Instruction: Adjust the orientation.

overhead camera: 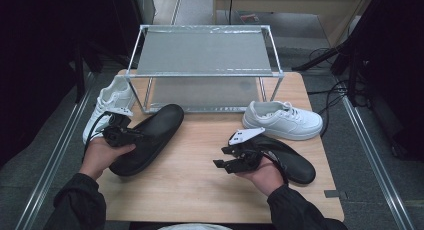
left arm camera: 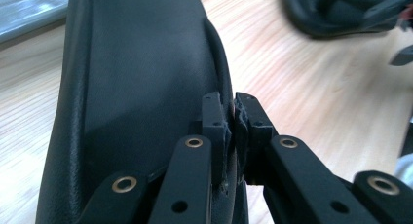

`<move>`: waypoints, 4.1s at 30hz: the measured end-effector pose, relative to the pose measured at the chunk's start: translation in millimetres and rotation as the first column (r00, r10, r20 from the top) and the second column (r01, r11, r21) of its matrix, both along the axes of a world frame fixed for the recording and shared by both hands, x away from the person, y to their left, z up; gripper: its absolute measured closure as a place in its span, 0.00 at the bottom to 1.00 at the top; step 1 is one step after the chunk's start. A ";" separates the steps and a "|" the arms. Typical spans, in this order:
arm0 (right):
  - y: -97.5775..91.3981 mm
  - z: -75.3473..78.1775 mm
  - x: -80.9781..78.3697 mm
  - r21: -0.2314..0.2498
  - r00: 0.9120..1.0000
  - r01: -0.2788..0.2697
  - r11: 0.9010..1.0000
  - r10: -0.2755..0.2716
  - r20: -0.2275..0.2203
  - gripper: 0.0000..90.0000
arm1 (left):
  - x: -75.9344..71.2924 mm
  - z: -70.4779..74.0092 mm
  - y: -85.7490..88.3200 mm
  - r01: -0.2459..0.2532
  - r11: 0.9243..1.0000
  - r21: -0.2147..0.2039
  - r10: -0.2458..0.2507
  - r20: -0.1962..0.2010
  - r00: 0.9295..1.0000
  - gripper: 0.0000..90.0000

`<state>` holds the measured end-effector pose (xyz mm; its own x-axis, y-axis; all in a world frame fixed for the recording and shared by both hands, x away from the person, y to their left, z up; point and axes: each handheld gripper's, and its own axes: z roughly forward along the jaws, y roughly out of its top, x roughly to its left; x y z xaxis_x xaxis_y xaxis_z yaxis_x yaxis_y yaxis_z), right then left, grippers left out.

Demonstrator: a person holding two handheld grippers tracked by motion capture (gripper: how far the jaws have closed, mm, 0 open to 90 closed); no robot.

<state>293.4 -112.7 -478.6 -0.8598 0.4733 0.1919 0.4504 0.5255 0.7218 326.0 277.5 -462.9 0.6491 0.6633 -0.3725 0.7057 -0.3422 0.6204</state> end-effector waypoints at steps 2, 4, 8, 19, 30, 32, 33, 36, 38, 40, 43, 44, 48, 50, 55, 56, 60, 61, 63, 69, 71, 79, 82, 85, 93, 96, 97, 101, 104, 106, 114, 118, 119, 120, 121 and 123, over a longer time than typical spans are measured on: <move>-1.1 0.2 -0.8 0.002 1.000 0.008 1.000 -0.008 -0.005 0.50 | 1.0 1.9 -8.6 0.015 1.000 -0.011 -0.016 -0.006 1.000 0.94; -2.7 -0.1 -2.7 0.001 1.000 0.012 1.000 -0.012 -0.004 0.50 | 2.5 2.6 -16.3 0.027 0.999 -0.017 -0.028 -0.016 0.999 0.93; -4.5 -0.8 -5.9 0.000 1.000 0.016 1.000 -0.016 -0.001 0.50 | 4.9 1.7 -40.4 0.088 0.996 -0.013 -0.088 -0.037 0.995 0.93; -10.4 -1.4 -12.8 0.014 0.999 0.035 0.999 -0.035 0.006 0.50 | 3.9 -4.8 -89.7 0.172 0.985 0.005 -0.172 -0.048 0.984 0.93; -10.7 -3.5 -4.2 0.039 0.996 0.080 0.996 -0.081 0.029 0.50 | 4.8 -28.9 -120.9 0.176 0.983 0.054 -0.172 -0.064 0.983 0.91; -12.2 -4.2 0.4 0.048 0.995 0.097 0.994 -0.099 0.030 0.52 | 7.8 -30.3 -116.2 0.156 0.987 0.022 -0.154 -0.070 0.986 0.90; -12.8 -4.6 2.0 0.054 0.994 0.104 0.993 -0.106 0.028 0.53 | 8.3 -31.3 -115.2 0.155 0.988 0.018 -0.154 -0.066 0.986 0.89; -13.1 -5.7 8.2 0.075 0.992 0.128 0.989 -0.129 0.013 0.64 | 6.0 -29.2 -115.5 0.150 0.988 0.040 -0.149 -0.034 0.988 0.86; -11.8 -6.5 10.6 0.073 0.991 0.133 0.988 -0.134 0.012 0.72 | 4.1 -25.0 -113.6 0.139 0.990 0.035 -0.138 -0.015 0.990 0.81; -10.1 -7.7 12.5 0.070 0.989 0.144 0.987 -0.145 0.001 0.79 | 0.9 -18.6 -109.6 0.119 0.993 0.022 -0.119 0.010 0.993 0.72; -7.5 -9.5 14.7 0.070 0.988 0.156 0.985 -0.155 -0.018 0.85 | -5.2 -12.4 -105.7 0.110 0.994 0.019 -0.110 0.034 0.993 0.71; -6.3 -10.4 15.5 0.067 0.988 0.154 0.986 -0.153 -0.020 0.87 | -7.7 -10.7 -104.4 0.105 0.994 0.025 -0.106 0.044 0.993 0.70; -1.2 -11.8 18.5 0.056 0.989 0.145 0.988 -0.144 -0.016 0.97 | -23.3 -3.0 -98.1 0.093 0.995 0.027 -0.095 0.073 0.993 0.76; 3.3 -11.4 22.5 0.053 0.990 0.140 0.989 -0.139 -0.015 1.00 | -31.2 -0.5 -94.5 0.085 0.996 0.020 -0.086 0.075 0.993 0.84; 10.4 -11.7 29.9 0.041 0.992 0.126 0.991 -0.126 -0.010 1.00 | -40.0 -1.3 -91.3 0.079 0.995 0.054 -0.082 0.061 0.995 0.97; 13.9 -12.5 33.8 0.033 0.992 0.123 0.992 -0.122 -0.012 1.00 | -42.0 -1.6 -90.7 0.074 0.996 0.054 -0.077 0.057 0.995 0.99; 21.3 -15.3 41.8 0.024 0.994 0.106 0.994 -0.105 -0.021 1.00 | -51.9 -9.2 -88.4 0.047 0.997 0.062 -0.050 0.050 0.997 1.00; 21.3 -15.3 41.8 0.024 0.994 0.106 0.994 -0.105 -0.021 1.00 | -51.9 -9.2 -88.4 0.047 0.997 0.062 -0.050 0.050 0.997 1.00; 25.0 -16.3 45.8 0.020 0.995 0.096 0.995 -0.096 -0.017 1.00 | -56.2 -15.0 -88.8 0.028 0.998 0.058 -0.030 0.049 0.998 1.00; 34.8 -21.1 56.7 0.008 0.996 0.090 0.996 -0.090 -0.017 1.00 | -60.9 -27.5 -93.7 0.005 0.997 0.072 -0.008 0.037 0.999 1.00; 39.1 -25.0 59.5 -0.019 0.996 0.086 0.996 -0.087 -0.029 1.00 | -60.5 -31.6 -94.3 -0.009 0.996 0.089 0.005 0.042 0.999 1.00; 44.2 -26.6 58.9 -0.027 0.996 0.087 0.996 -0.088 -0.010 1.00 | -57.4 -35.0 -92.9 -0.034 0.994 0.105 0.028 0.058 0.998 1.00; 44.6 -27.2 58.7 -0.018 0.996 0.084 0.996 -0.084 -0.017 1.00 | -56.0 -34.6 -90.0 -0.043 0.992 0.122 0.036 0.063 0.997 1.00; 47.4 -27.4 56.3 -0.019 0.997 0.080 0.997 -0.080 -0.014 1.00 | -54.4 -34.0 -85.9 -0.054 0.992 0.114 0.048 0.054 0.997 1.00; 52.9 -27.8 53.6 -0.014 0.997 0.067 0.998 -0.067 -0.025 1.00 | -50.3 -32.7 -75.5 -0.084 0.992 0.098 0.079 0.050 0.996 1.00; 54.2 -27.4 52.4 -0.019 0.997 0.068 0.997 -0.069 -0.027 1.00 | -50.4 -32.6 -75.7 -0.082 0.990 0.111 0.075 0.060 0.995 1.00; 54.2 -27.4 52.4 -0.019 0.997 0.068 0.997 -0.069 -0.027 1.00 | -50.4 -32.6 -75.7 -0.082 0.990 0.111 0.075 0.060 0.995 1.00; 56.0 -27.8 51.4 -0.012 0.997 0.061 0.998 -0.061 -0.044 1.00 | -48.8 -33.0 -70.8 -0.100 0.988 0.116 0.093 0.062 0.994 1.00; 59.9 -27.3 48.1 -0.021 0.998 0.046 0.999 -0.046 -0.041 1.00 | -47.5 -33.0 -67.4 -0.111 0.986 0.123 0.104 0.064 0.993 1.00; 62.0 -27.3 46.4 -0.022 0.998 0.035 0.999 -0.036 -0.046 1.00 | -46.4 -33.8 -66.2 -0.119 0.985 0.125 0.112 0.067 0.991 1.00; 68.8 -27.2 39.2 -0.022 0.997 -0.013 1.000 0.012 -0.077 1.00 | -43.3 -33.3 -61.0 -0.148 0.980 0.130 0.139 0.079 0.987 1.00; 73.3 -26.8 33.9 -0.027 0.996 -0.034 0.999 0.031 -0.082 1.00 | -41.9 -34.3 -60.2 -0.148 0.982 0.121 0.139 0.080 0.987 1.00; 73.3 -26.8 33.9 -0.027 0.996 -0.034 0.999 0.031 -0.082 1.00 | -41.7 -34.5 -60.8 -0.152 0.981 0.124 0.142 0.080 0.987 1.00; 73.9 -27.1 32.7 -0.029 0.996 -0.037 0.999 0.035 -0.078 1.00 | -41.4 -34.8 -61.2 -0.152 0.980 0.126 0.142 0.084 0.986 1.00; 74.5 -27.1 31.3 -0.027 0.996 -0.038 0.999 0.036 -0.082 1.00 | -40.8 -35.4 -61.5 -0.148 0.982 0.118 0.138 0.083 0.987 1.00; 75.9 -27.5 29.2 -0.023 0.995 -0.046 0.999 0.044 -0.089 1.00 | -39.6 -36.1 -62.3 -0.144 0.981 0.130 0.133 0.089 0.987 1.00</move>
